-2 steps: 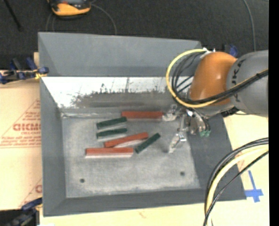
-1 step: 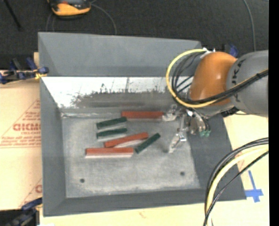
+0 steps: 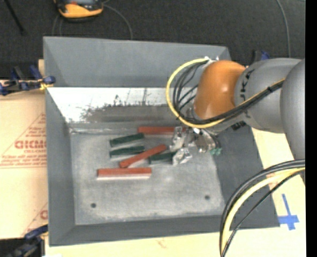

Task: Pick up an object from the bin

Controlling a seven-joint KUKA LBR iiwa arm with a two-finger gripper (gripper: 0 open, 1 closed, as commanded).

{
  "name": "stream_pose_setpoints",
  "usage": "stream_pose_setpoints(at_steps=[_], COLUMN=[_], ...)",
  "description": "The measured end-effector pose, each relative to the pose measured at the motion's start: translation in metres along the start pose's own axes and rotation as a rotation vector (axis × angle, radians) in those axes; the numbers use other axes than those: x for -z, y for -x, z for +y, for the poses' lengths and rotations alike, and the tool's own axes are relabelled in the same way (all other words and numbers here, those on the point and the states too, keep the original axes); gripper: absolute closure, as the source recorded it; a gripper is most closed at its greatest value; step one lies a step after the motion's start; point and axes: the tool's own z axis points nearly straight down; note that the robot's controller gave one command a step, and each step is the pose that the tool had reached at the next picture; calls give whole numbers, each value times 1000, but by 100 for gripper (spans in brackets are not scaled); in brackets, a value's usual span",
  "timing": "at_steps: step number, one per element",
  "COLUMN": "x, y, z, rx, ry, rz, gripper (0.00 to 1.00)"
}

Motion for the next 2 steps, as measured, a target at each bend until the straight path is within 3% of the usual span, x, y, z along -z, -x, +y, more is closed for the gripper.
stream_pose_setpoints(at_steps=[1,2], x=[0,147], y=[0,7], z=[0,-1], rx=[1,-16], ry=[0,2], rz=[-2,-16], gripper=[100,100])
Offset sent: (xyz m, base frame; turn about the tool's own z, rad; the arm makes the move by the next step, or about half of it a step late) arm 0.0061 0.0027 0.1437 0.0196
